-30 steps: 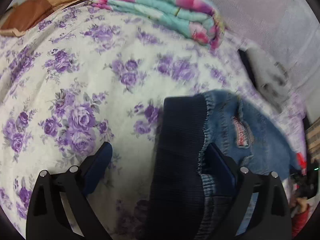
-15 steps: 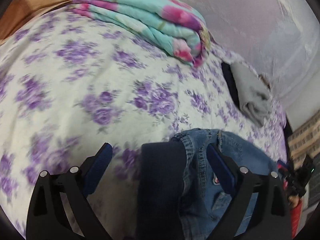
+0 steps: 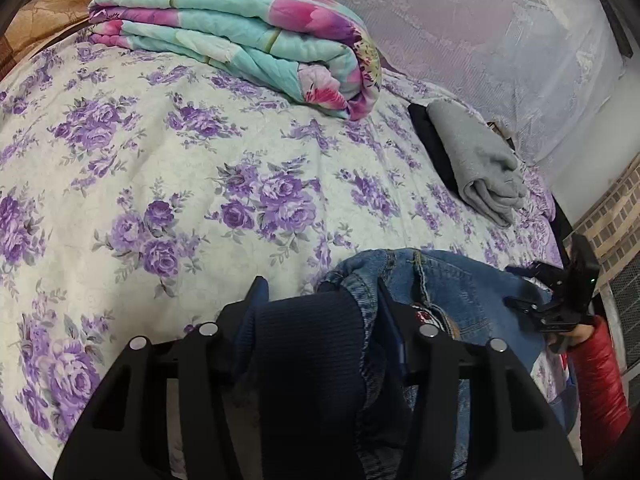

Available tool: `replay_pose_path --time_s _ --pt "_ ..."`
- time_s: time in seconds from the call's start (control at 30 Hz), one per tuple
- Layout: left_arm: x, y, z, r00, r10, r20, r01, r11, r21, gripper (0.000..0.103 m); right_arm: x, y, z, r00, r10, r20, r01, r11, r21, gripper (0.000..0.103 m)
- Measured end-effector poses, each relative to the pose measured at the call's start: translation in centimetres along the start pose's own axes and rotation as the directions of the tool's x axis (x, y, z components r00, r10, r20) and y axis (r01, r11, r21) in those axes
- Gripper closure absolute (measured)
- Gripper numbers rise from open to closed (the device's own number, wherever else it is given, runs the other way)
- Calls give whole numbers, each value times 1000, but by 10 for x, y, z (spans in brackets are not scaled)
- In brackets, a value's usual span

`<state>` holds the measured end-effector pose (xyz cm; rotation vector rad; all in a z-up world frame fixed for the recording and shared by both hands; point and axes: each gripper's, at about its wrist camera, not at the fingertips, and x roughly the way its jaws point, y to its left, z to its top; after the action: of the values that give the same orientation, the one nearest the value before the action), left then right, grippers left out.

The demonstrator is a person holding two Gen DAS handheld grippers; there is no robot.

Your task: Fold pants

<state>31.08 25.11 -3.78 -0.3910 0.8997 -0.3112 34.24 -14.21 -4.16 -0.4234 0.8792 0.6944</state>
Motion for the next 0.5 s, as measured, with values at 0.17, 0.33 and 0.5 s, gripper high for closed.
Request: replay_pose_path --time_s 0.17,0.33,0.5 --pt "-13 -9 -3 998 4 57 -7 999 45 56 -27 34 -9 990 -133 55 135 990 -37 96" --pt "-53 -25 -15 986 -14 169 -2 996 94 58 -103 86 -21 965 -204 168 212 977 -31 97" --pt "-113 -33 -54 970 -89 224 63 990 122 61 -171 151 -62 939 -220 263 242 969 -53 97"
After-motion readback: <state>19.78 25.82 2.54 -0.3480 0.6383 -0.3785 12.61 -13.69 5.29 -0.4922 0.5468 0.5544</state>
